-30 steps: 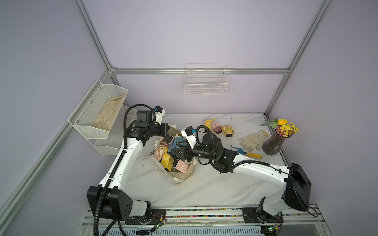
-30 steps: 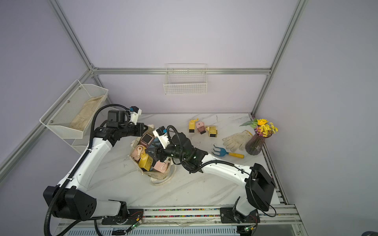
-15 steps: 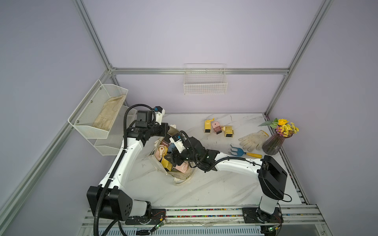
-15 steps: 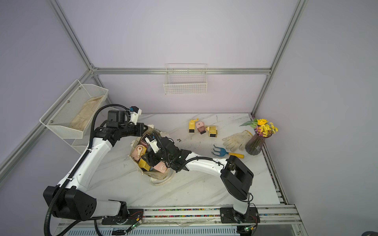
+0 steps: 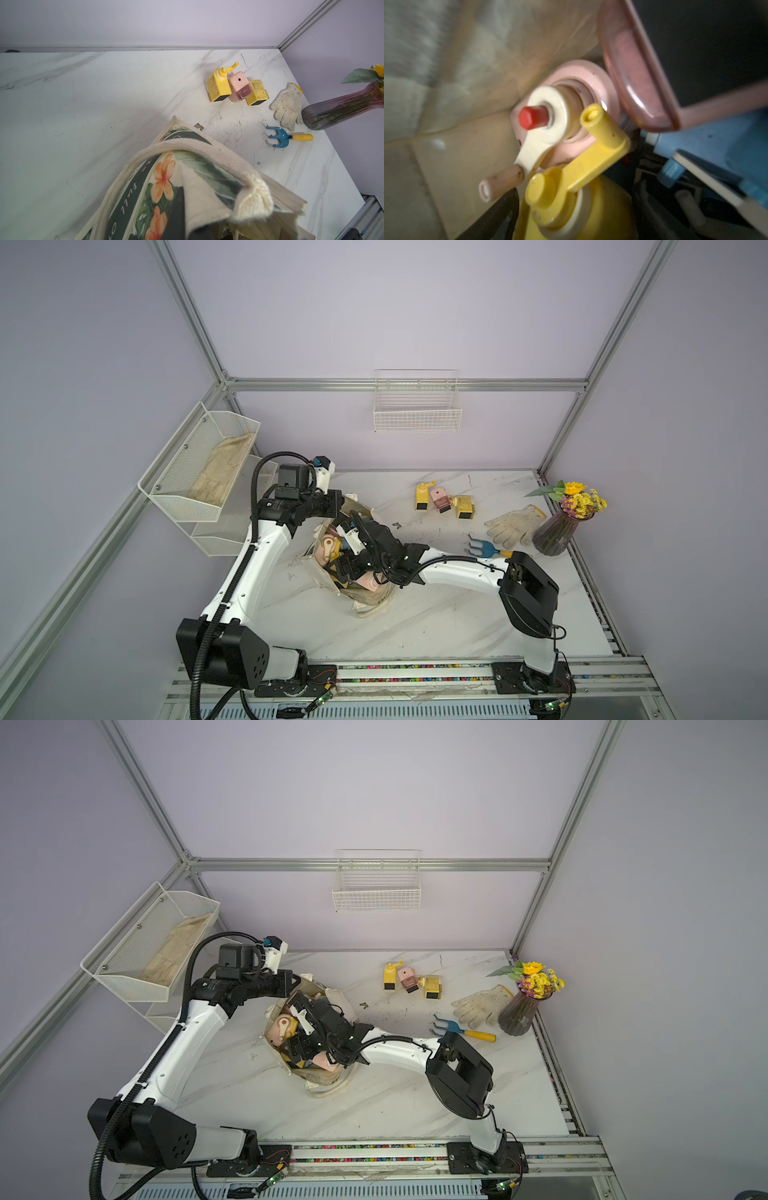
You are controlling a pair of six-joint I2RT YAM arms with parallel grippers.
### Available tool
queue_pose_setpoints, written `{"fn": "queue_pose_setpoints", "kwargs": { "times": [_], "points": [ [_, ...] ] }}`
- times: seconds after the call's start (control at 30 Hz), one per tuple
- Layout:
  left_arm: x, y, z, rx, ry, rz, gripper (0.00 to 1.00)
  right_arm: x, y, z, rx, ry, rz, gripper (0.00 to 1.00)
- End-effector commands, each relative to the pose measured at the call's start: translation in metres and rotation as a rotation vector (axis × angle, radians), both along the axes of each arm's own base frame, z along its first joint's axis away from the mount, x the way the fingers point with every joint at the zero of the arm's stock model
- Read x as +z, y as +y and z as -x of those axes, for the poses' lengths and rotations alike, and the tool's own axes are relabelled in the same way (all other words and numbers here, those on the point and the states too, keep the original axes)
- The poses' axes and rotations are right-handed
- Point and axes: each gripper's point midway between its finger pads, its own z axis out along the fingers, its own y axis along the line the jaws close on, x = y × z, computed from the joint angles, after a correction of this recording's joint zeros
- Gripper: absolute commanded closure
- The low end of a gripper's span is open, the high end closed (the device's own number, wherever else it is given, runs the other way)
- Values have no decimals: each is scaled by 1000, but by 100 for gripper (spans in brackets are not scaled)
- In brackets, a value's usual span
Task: Take out the pencil sharpeners from the tote bags
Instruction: Pick up the pencil sharpener from the canvas bag.
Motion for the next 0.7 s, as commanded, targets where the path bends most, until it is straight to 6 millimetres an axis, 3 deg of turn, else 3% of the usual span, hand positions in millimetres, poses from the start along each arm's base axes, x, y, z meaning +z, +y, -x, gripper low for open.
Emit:
{"fn": "queue_pose_setpoints", "kwargs": {
  "times": [0.0, 0.13, 0.2, 0.33, 0.57, 0.67],
  "points": [
    [60, 2, -13, 2, -221, 12, 100, -17, 5, 3, -59, 41, 86, 13],
    [60, 2, -13, 1, -220, 12, 100, -51, -9, -9, -134, 7, 272, 13],
    [60, 2, -13, 0, -220, 12, 100, -50, -21, -18, -194, -34, 316, 13],
    [60, 2, -13, 1, -221, 10, 100, -38, -43, -30, -248, -99, 369, 13],
    [59, 2, -13, 2, -221, 5, 100, -3, -63, -42, -281, -138, 331, 13],
    [59, 2, -13, 2, -220, 4, 100, -2, -72, -44, -271, -161, 355, 14]
  ]
}}
